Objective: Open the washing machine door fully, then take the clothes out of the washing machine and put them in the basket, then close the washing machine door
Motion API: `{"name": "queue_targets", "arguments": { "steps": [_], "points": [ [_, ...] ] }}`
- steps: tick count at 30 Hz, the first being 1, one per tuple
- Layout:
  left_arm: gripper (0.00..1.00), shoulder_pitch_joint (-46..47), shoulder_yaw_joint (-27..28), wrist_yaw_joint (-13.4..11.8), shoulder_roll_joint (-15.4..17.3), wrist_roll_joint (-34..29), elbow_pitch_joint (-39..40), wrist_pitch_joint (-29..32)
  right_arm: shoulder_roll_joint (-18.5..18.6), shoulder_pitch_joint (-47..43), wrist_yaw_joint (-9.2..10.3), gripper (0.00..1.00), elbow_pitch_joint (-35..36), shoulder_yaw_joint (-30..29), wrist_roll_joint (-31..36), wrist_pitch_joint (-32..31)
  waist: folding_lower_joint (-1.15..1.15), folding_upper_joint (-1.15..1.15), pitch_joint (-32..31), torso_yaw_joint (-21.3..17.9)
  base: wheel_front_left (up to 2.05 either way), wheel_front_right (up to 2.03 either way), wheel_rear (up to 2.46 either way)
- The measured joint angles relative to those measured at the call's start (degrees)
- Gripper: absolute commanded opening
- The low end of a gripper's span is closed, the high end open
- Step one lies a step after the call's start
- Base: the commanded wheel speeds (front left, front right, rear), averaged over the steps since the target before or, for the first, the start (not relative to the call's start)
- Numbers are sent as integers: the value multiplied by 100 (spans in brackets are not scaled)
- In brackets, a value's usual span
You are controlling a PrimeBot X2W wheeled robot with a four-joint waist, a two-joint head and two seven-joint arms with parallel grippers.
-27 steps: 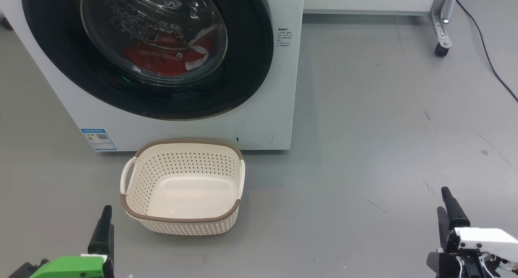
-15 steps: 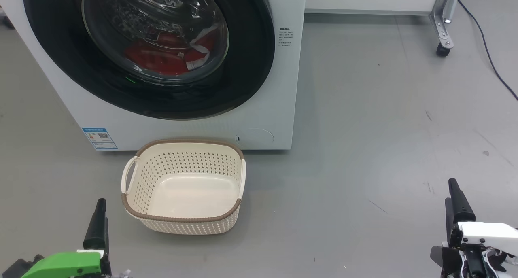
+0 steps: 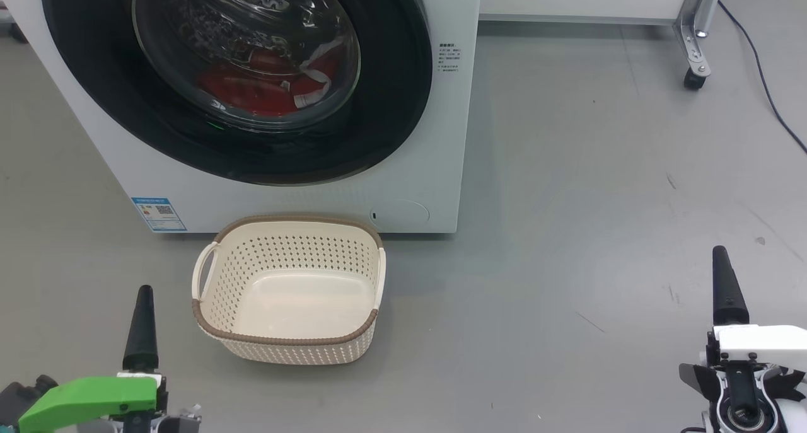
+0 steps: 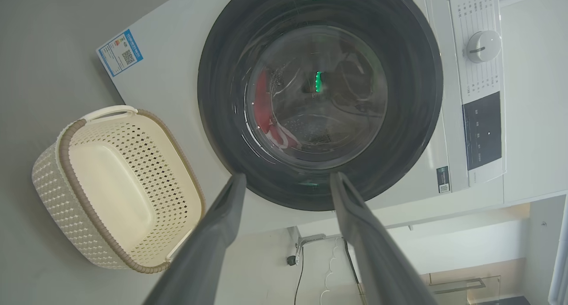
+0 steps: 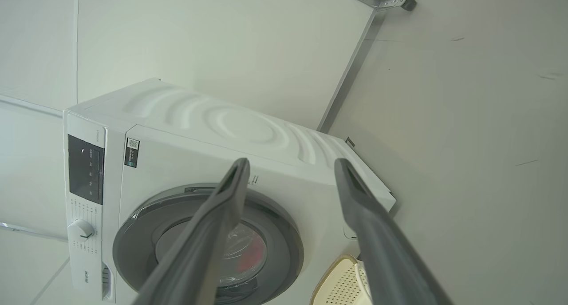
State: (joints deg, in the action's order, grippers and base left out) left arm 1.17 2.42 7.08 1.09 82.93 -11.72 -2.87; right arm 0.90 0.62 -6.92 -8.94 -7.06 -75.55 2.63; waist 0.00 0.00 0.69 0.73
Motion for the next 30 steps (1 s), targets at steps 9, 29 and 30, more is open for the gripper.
{"name": "queue_targets", "arguments": {
  "steps": [9,29,30],
  "points": [
    [100,2,-122,0,4,-877,285,-185,16,7,-1,100,224,67,724,164,0,0,-18,13,0,0,0],
    [100,1,-510,1,30,-3285,590,-575,121,-7,62,100,491,397,2954,579,0,0,24,36,0,0,0],
    [100,1,-532,1,30,-3421,589,-589,140,-9,92,100,491,420,3075,584,0,0,27,37,0,0,0]
  ]
}}
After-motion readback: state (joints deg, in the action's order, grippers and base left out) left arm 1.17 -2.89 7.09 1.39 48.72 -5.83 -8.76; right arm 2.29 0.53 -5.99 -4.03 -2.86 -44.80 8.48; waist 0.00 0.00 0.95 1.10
